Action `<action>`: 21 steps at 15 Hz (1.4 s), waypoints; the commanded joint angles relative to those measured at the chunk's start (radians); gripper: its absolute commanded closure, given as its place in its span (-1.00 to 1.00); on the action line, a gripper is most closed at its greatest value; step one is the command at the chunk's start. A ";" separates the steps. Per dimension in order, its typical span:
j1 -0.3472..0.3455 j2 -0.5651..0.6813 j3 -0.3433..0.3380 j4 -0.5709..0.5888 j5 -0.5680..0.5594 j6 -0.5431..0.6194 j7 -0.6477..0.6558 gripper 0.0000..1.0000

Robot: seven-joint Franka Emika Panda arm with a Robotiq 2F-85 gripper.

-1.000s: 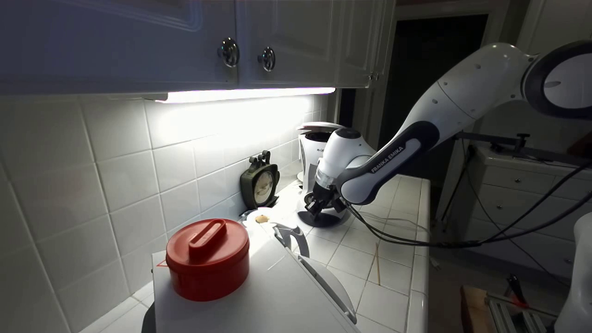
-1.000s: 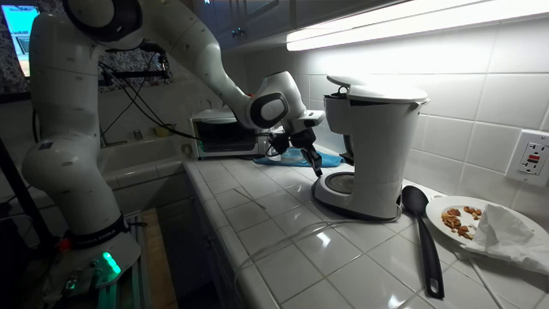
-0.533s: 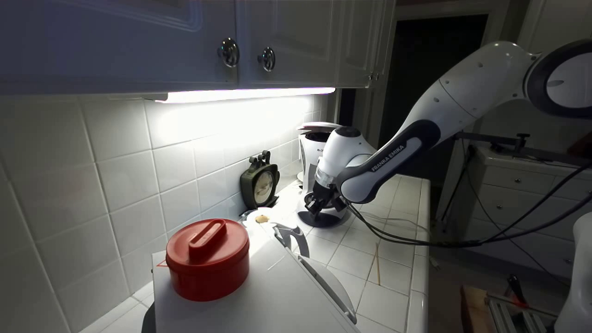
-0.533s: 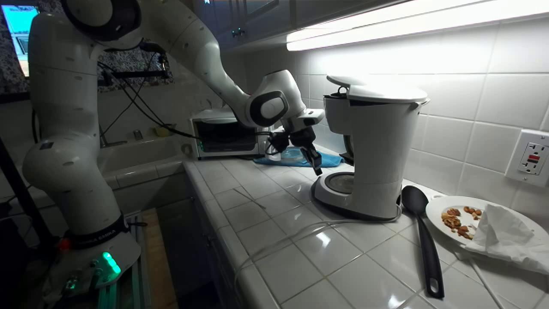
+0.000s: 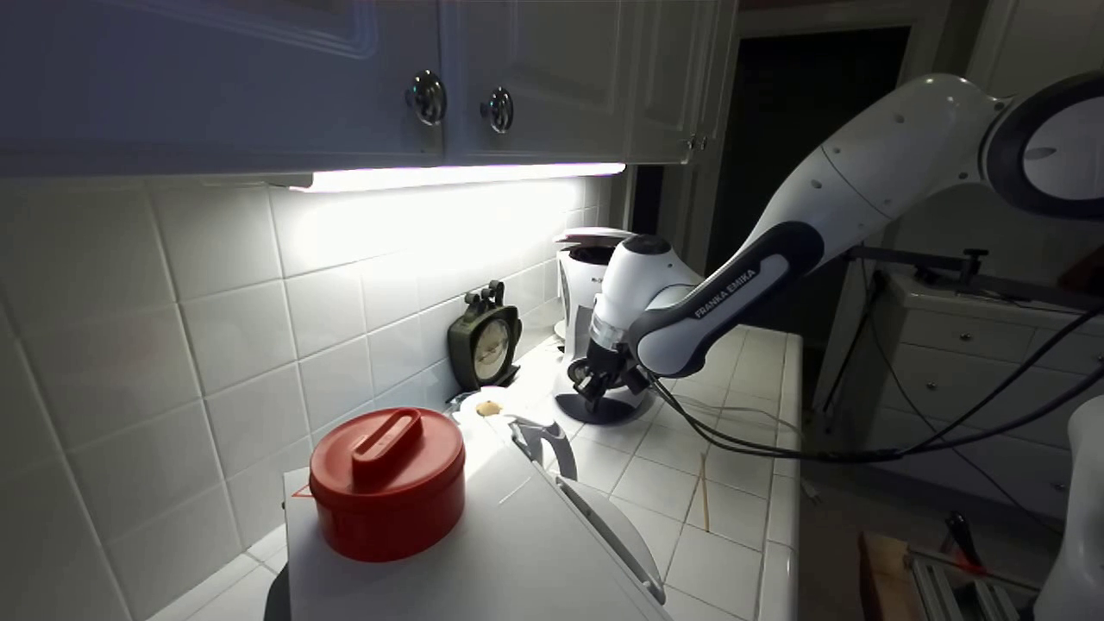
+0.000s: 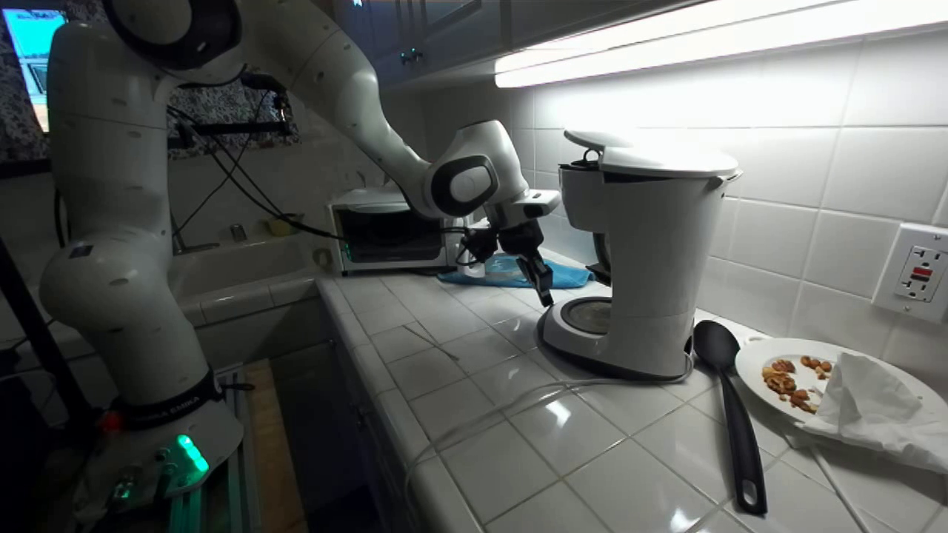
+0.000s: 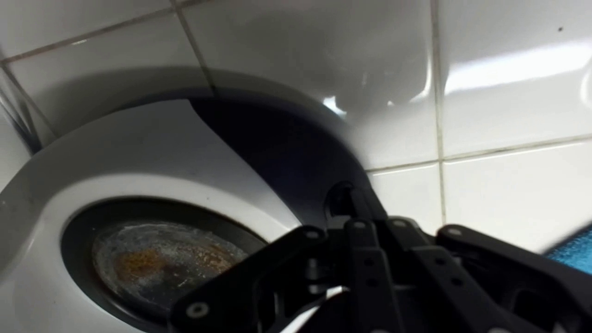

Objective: Push the bottom black button of the white machine on the right

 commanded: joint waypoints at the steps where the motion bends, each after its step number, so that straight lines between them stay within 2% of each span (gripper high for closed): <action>1: 0.008 -0.007 -0.013 0.005 -0.035 -0.021 0.025 0.94; 21: -0.015 0.082 -0.016 0.079 -0.009 -0.037 0.004 0.94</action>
